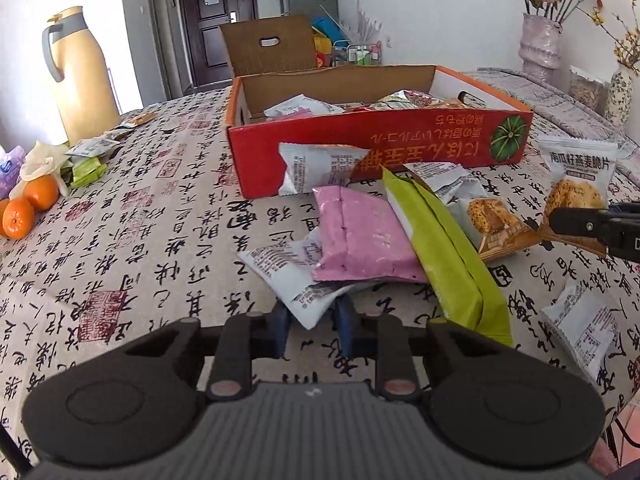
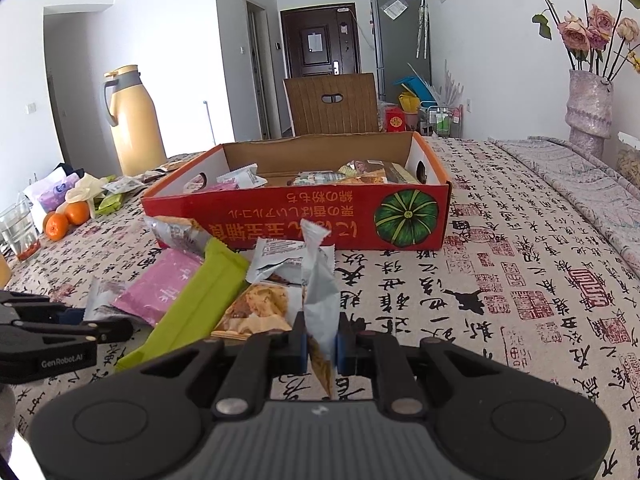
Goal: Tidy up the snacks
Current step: 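Grasp a white packet with the right gripper while the left gripper grasps another white packet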
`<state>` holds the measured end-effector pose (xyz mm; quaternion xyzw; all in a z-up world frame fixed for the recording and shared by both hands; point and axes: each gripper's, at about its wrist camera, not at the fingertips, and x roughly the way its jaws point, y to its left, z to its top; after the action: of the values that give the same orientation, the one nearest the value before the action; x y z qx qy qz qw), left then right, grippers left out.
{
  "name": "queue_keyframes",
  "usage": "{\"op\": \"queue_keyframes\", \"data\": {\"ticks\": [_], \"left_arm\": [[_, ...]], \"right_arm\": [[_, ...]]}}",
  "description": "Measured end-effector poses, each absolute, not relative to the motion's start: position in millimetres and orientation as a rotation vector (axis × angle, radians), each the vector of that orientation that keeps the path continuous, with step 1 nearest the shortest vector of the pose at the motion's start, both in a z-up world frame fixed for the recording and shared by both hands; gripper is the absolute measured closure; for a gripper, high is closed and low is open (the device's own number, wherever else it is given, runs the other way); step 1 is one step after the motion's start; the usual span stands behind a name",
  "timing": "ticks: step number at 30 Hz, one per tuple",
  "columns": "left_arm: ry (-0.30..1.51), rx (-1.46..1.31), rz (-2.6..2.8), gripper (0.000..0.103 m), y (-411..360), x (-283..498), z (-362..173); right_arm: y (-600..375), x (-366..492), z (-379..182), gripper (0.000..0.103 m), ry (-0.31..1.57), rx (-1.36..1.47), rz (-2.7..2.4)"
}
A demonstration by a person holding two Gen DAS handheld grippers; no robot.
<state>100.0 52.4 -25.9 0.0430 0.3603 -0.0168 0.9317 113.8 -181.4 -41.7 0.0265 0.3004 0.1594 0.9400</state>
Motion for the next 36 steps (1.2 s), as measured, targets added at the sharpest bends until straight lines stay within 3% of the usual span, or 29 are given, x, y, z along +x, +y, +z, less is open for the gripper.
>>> {"op": "queue_keyframes", "data": {"ticks": [3,7,19,21,26,36], "left_arm": [[0.733,0.070,-0.021,0.077,57.5,99.5,-23.9],[0.722,0.030,-0.021,0.065,65.3,99.3,-19.4],[0.707,-0.102,-0.049,0.060,75.5,116.9,-2.5],[0.709,-0.123,-0.041,0.062,77.5,121.7,-1.9],[0.720,-0.139,-0.025,0.083,78.6,130.8,-1.0],[0.653,-0.133,0.035,0.091,77.8,124.6,10.4]], "right_arm": [[-182.1,112.8,-41.7,0.091,0.613,0.055,0.325],[-183.1,112.3,-41.5,0.091,0.612,0.057,0.323],[-184.0,111.7,-42.4,0.091,0.615,0.059,0.320],[-184.9,111.1,-42.5,0.091,0.616,0.061,0.320],[-187.1,112.0,-43.4,0.091,0.618,0.067,0.318],[-191.0,114.1,-45.9,0.091,0.625,0.082,0.316]]}}
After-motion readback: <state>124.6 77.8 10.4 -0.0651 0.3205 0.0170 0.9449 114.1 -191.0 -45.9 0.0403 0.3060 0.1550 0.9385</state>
